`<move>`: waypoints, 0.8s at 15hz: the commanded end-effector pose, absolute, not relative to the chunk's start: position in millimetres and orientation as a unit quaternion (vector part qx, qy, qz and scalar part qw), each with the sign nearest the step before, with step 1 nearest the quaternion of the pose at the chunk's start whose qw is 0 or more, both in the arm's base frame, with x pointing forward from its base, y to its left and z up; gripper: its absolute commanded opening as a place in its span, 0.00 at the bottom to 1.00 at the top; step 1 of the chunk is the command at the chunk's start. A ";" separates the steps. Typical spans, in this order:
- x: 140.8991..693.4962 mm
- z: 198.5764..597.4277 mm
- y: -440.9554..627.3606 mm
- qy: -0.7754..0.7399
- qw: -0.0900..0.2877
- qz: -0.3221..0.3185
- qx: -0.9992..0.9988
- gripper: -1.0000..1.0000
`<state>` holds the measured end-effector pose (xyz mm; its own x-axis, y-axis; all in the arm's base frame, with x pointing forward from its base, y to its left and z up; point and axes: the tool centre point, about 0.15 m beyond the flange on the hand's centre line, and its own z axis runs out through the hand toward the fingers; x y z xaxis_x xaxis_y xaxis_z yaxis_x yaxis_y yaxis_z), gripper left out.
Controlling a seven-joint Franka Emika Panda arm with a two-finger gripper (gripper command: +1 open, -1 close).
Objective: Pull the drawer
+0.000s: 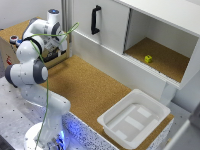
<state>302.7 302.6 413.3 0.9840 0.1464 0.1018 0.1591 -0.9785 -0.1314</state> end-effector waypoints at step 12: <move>325.9 321.2 346.3 -0.064 0.086 -0.048 -0.993 1.00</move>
